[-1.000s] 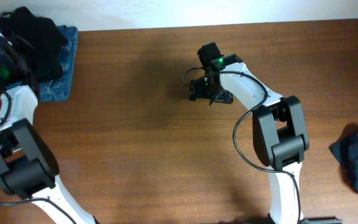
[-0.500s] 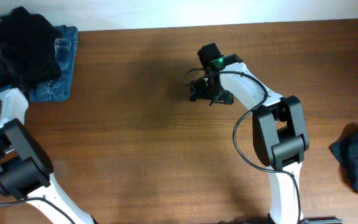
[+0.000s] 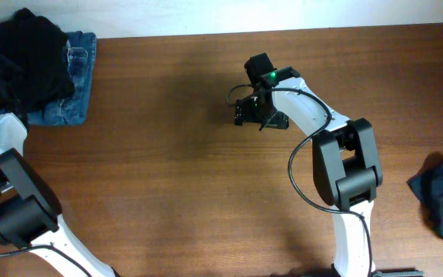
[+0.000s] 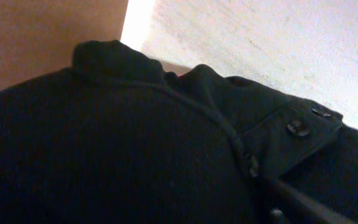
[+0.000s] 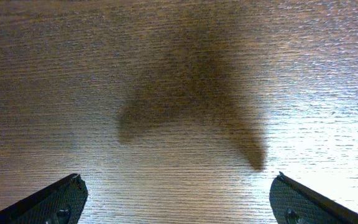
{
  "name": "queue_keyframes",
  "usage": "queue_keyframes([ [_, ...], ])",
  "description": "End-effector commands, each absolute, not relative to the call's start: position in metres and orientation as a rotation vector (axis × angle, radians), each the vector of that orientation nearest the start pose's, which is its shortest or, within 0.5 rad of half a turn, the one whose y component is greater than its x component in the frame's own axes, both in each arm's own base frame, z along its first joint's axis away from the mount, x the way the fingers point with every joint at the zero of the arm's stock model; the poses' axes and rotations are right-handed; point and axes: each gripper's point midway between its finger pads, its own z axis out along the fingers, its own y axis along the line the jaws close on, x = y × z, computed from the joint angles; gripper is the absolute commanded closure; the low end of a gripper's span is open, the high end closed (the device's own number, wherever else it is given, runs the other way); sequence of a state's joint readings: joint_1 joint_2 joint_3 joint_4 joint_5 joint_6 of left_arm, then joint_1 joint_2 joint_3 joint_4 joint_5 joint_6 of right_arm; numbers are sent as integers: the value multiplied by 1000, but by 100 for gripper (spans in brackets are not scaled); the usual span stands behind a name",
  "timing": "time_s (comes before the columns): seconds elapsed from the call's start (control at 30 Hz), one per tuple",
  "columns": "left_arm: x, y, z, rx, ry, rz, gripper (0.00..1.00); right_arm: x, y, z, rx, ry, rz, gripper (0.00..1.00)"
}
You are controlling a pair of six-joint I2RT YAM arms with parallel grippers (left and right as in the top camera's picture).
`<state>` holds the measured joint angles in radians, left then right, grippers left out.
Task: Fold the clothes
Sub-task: 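Lower the shirt onto the top-left clothes stack and release, then press the shirt onto the stack with the left gripper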
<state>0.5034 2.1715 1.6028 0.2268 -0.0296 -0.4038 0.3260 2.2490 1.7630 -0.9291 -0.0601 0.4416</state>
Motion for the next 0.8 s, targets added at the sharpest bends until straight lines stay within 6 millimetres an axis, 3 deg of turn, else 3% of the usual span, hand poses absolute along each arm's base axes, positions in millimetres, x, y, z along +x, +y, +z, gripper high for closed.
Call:
queue_keyframes([
  [0.0, 559, 312, 141, -861, 1759, 86, 1, 439, 158, 13, 167, 3012, 153, 1],
  [0.17, 559, 310, 153, -844, 1743, 79, 1, 438, 158, 13, 167, 3014, 157, 1],
  [0.37, 557, 295, 209, -761, 1697, 18, 1, 439, 158, 13, 167, 3013, 157, 1],
  [0.57, 520, 280, 245, -854, 1765, 19, 1, 439, 159, 13, 168, 3013, 158, 1],
  [0.77, 466, 288, 252, -1036, 1822, 196, 1, 438, 159, 13, 167, 3013, 157, 1],
])
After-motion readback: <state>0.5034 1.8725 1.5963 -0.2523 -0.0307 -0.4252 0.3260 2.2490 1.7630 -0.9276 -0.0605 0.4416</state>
